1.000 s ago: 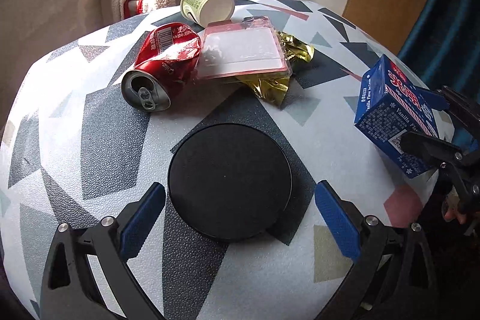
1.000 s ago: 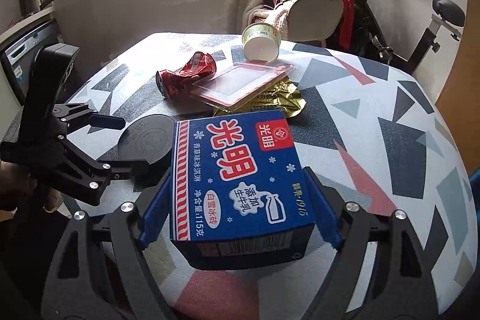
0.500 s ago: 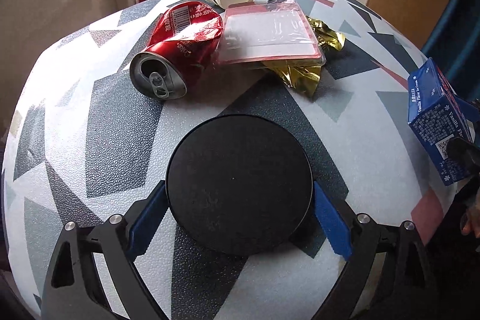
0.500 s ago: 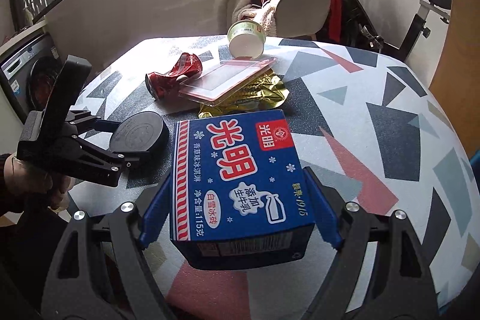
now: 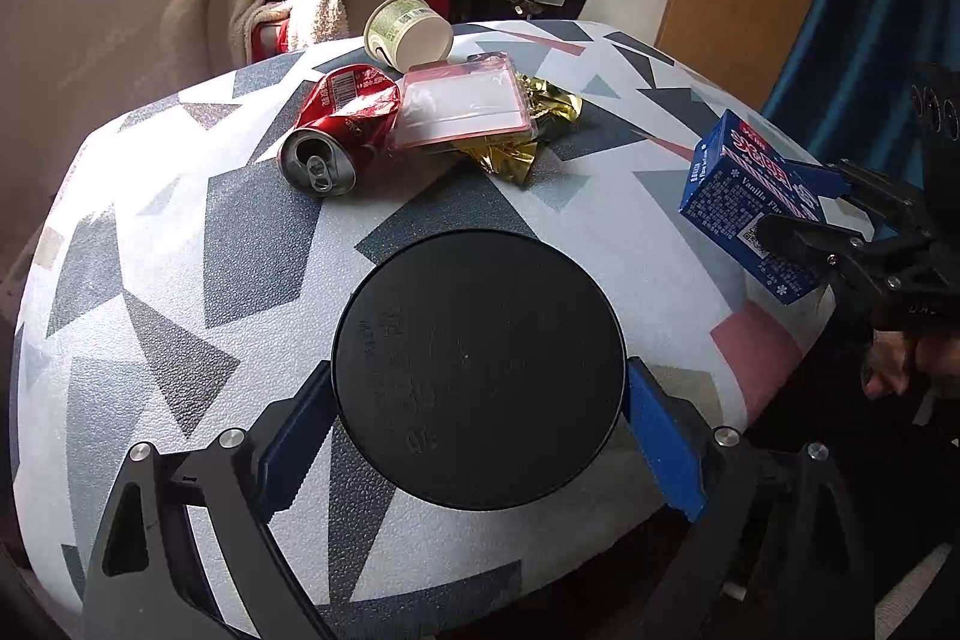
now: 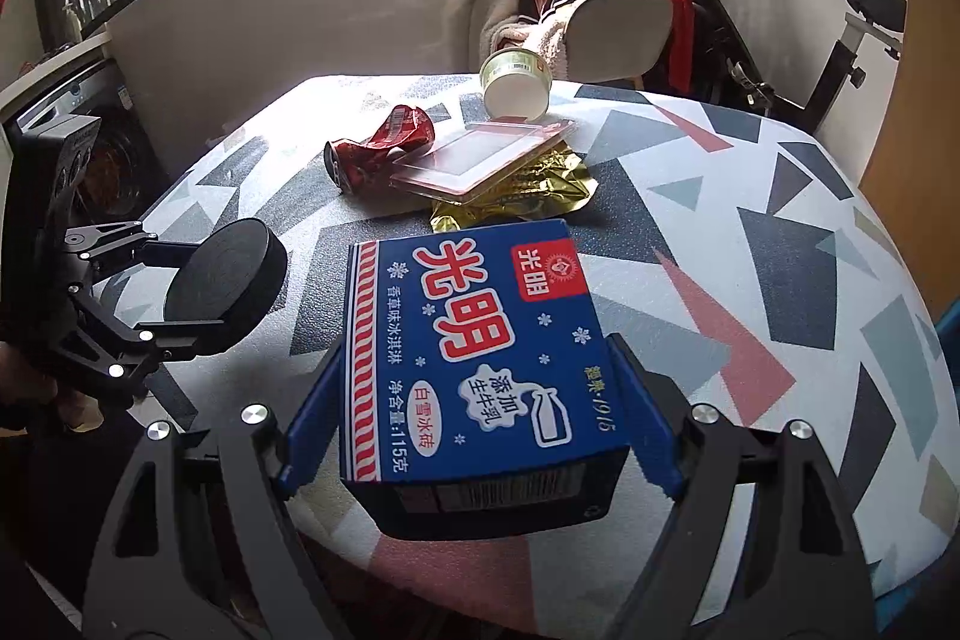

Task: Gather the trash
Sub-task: 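Carry the blue box to the bin and open the right tool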

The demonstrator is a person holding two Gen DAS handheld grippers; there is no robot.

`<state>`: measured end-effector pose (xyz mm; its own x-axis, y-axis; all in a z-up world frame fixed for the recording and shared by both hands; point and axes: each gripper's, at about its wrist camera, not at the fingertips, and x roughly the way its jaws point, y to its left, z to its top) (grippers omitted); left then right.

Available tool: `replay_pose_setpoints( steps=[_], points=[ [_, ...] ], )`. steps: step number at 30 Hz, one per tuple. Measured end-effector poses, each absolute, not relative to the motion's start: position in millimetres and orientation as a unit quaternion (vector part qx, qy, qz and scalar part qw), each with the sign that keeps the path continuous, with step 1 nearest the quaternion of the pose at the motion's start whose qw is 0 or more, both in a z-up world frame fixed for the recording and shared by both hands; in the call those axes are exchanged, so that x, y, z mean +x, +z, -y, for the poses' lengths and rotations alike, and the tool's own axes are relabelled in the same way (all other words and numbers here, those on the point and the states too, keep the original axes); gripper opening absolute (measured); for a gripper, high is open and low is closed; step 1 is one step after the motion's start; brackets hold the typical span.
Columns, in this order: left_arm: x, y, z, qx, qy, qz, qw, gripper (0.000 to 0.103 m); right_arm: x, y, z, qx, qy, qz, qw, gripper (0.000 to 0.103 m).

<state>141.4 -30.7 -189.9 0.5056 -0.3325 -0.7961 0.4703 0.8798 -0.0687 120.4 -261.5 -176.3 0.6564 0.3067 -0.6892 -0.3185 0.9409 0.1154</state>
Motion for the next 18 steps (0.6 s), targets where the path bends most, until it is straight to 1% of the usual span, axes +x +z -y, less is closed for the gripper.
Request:
replay_pose_setpoints(
  steps=[10, 18],
  points=[
    [63, -190, 11, 0.046, -0.257, -0.445, 0.856, 0.09, 94, -168, 253, -0.003, 0.186, -0.372, 0.91, 0.081],
    [27, -201, 1, 0.019, -0.26, -0.462, 0.848, 0.09, 79, -167, 249, -0.003, 0.189, -0.374, 0.908, 0.081]
  ],
)
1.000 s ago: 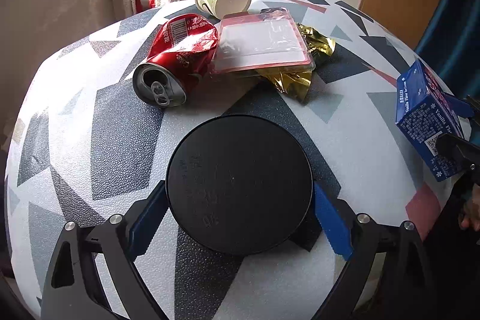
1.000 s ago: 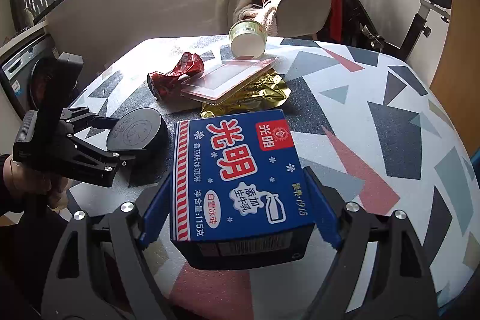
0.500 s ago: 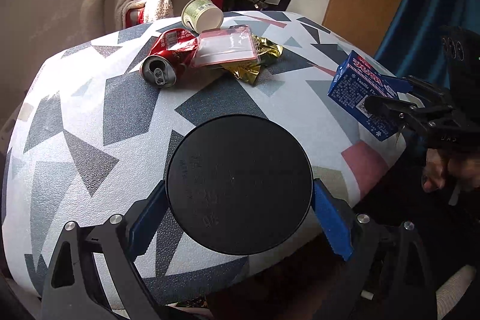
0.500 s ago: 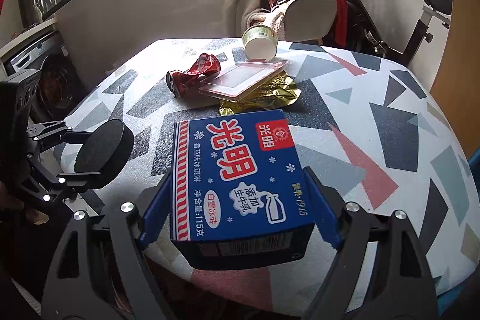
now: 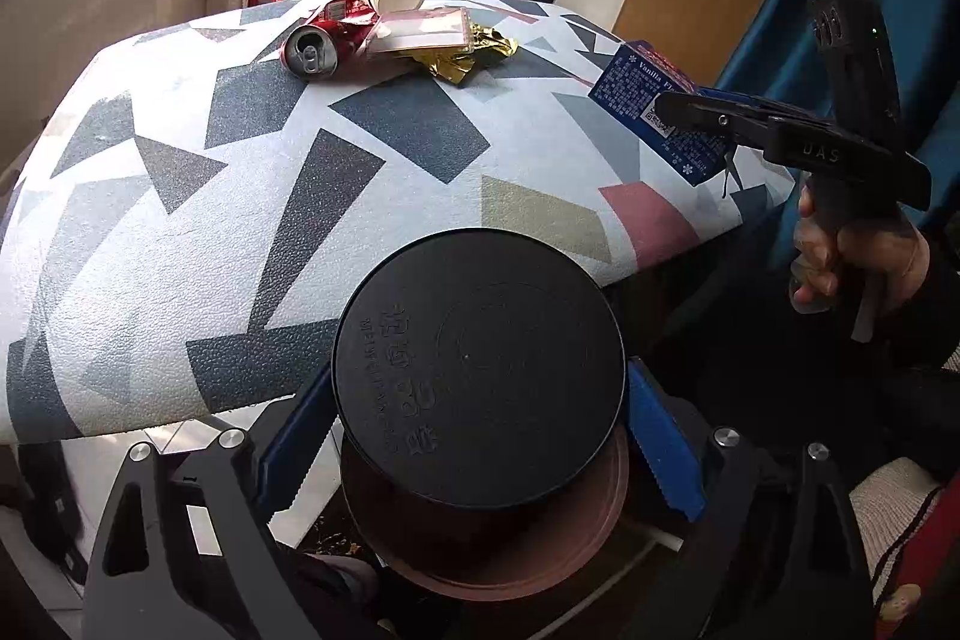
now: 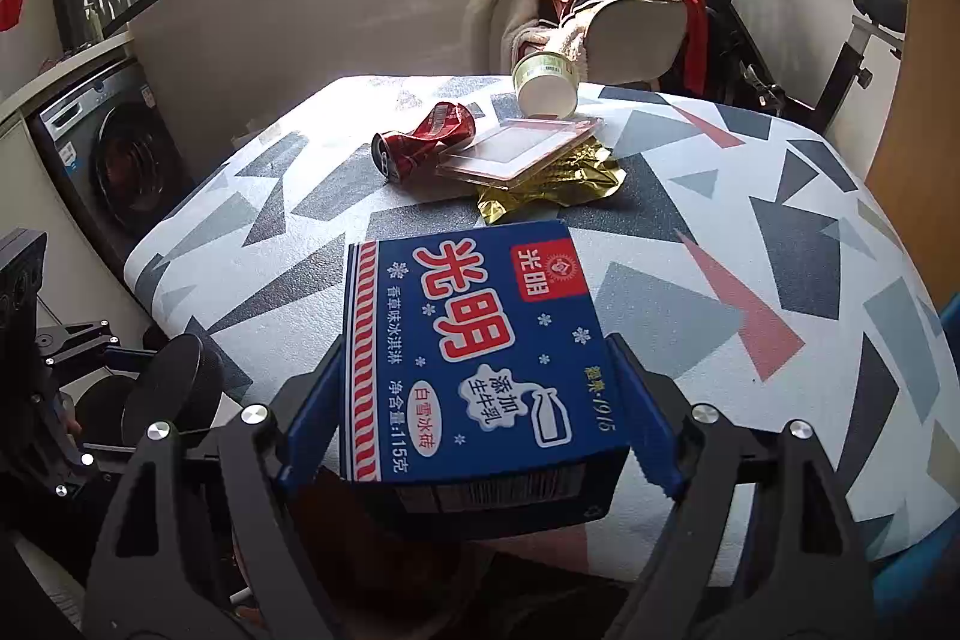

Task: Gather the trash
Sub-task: 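Carry the blue box to the bin and open the right tool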

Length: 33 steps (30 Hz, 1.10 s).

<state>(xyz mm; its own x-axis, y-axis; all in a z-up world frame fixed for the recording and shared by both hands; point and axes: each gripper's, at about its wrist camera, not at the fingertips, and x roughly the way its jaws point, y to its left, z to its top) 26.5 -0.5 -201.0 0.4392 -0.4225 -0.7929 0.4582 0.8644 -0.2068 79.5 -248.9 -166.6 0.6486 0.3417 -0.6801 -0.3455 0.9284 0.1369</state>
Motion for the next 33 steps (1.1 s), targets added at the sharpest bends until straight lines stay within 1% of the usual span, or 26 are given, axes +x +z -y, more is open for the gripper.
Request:
replay_pose_setpoints(
  steps=[7, 10, 14, 23, 33],
  points=[
    [21, -202, 4, 0.022, -0.271, -0.46, 0.845, 0.09, 72, -169, 248, -0.004, 0.189, -0.381, 0.905, 0.081],
    [25, -203, 3, 0.014, -0.269, -0.463, 0.845, 0.097, 69, -168, 249, 0.0, 0.188, -0.382, 0.905, 0.081],
    [26, -202, -5, 0.005, -0.25, -0.455, 0.855, 0.097, 67, -168, 250, 0.004, 0.186, -0.381, 0.906, 0.081],
    [25, -180, -31, -0.004, -0.222, -0.405, 0.887, 0.097, 57, -169, 239, -0.002, 0.201, -0.384, 0.901, 0.081],
    [13, -181, -58, -0.026, -0.191, -0.38, 0.905, 0.097, 33, -176, 208, -0.034, 0.225, -0.399, 0.888, 0.081]
  ],
)
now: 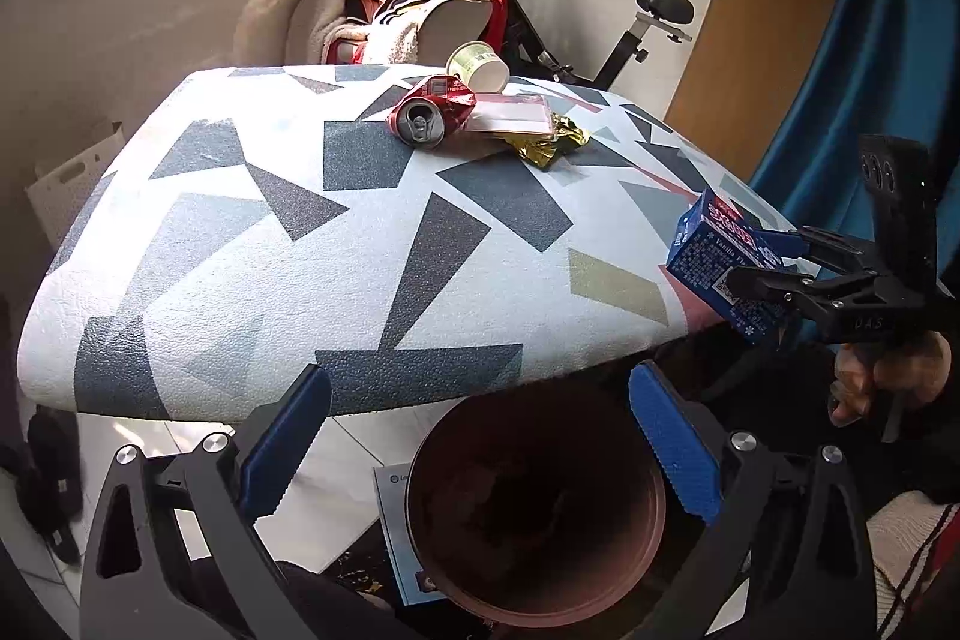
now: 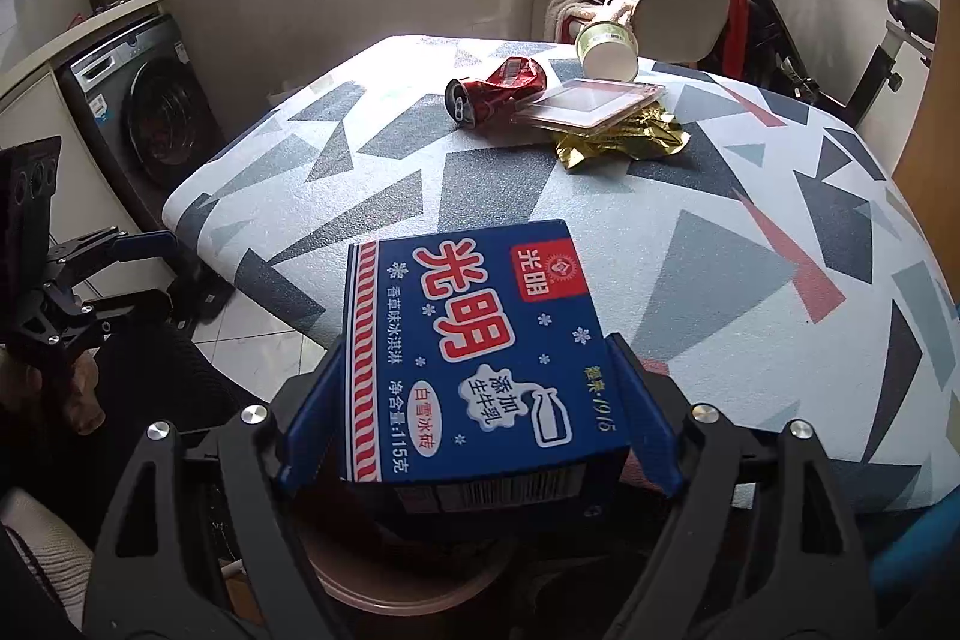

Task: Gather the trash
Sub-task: 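Carry the blue box to the bin and open the right tool, then move the left tool toward the crushed red Coke can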

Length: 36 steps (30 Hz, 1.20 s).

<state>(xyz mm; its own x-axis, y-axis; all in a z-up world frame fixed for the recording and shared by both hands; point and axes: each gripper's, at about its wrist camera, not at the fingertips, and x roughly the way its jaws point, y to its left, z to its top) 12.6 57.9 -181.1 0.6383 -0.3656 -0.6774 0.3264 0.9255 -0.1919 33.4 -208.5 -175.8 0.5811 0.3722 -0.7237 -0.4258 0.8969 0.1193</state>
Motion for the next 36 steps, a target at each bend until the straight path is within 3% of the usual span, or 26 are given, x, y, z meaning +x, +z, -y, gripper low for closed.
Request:
replay_pose_setpoints(
  steps=[31, 36],
  points=[
    [21, -196, -80, -0.087, -0.158, -0.399, 0.899, 0.097, 9, -204, 161, -0.086, 0.276, -0.443, 0.849, 0.082],
    [21, -196, -80, -0.087, -0.157, -0.399, 0.899, 0.097, 6, -205, 156, -0.102, 0.275, -0.442, 0.848, 0.092]
  ],
)
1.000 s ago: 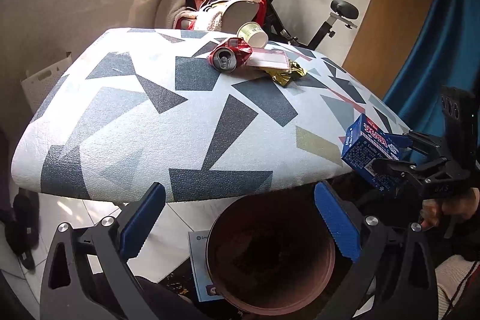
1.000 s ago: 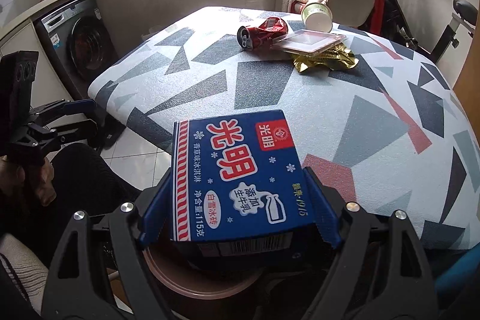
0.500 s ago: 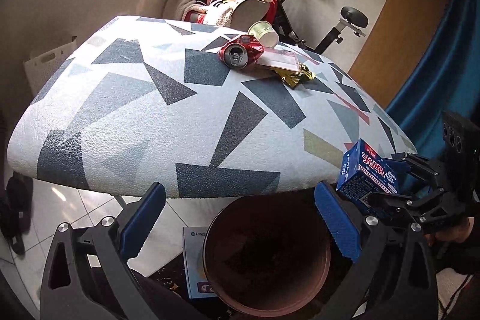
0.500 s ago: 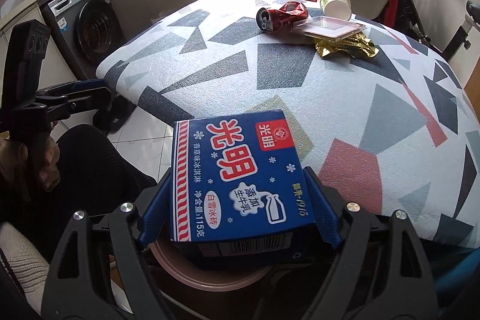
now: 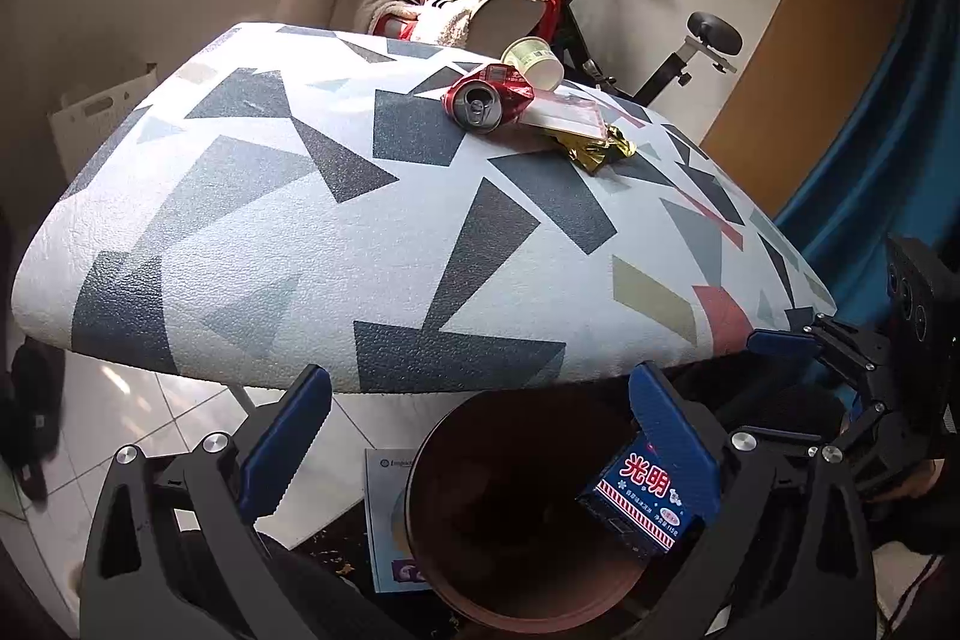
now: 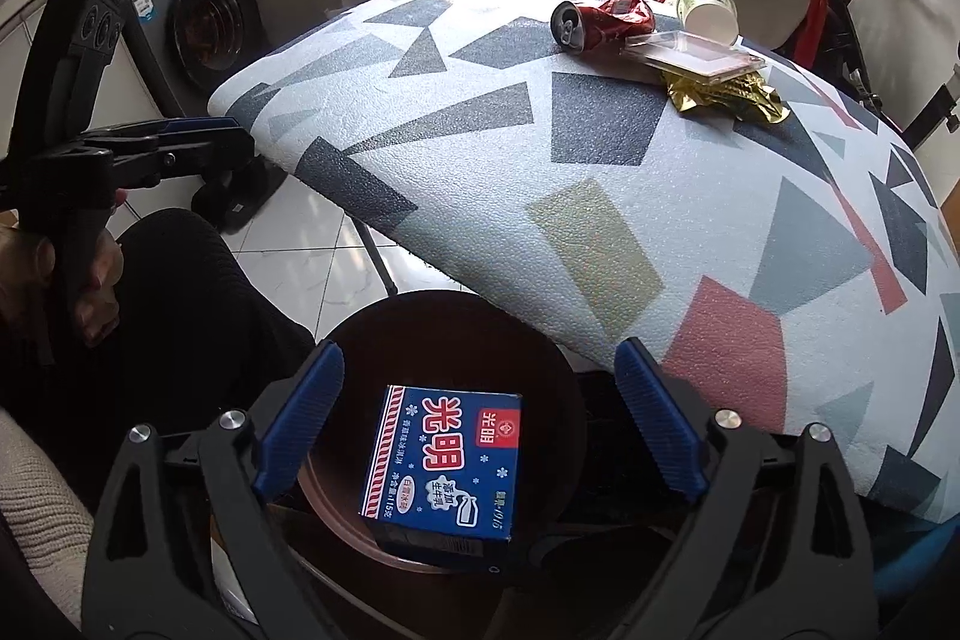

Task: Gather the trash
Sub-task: 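Move the left tool toward the crushed red Coke can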

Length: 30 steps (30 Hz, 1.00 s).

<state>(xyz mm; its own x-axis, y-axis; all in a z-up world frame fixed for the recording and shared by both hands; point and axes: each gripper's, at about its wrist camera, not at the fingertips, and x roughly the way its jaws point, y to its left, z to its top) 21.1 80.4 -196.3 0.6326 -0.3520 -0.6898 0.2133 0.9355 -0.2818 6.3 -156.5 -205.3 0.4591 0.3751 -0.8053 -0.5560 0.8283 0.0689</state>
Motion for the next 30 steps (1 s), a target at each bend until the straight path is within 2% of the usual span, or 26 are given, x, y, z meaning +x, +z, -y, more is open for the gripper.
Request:
replay_pose_setpoints(
  steps=[7, 22, 30],
  points=[
    [22, -197, -82, -0.09, -0.156, -0.4, 0.899, 0.097, 12, -206, 162, -0.099, 0.254, -0.447, 0.852, 0.096],
    [29, -198, -85, -0.096, -0.14, -0.408, 0.897, 0.097, 27, -208, 179, -0.092, 0.213, -0.452, 0.861, 0.097],
    [50, -174, -87, -0.121, -0.148, -0.352, 0.916, 0.097, 53, -203, 206, -0.079, 0.167, -0.445, 0.876, 0.097]
  ],
)
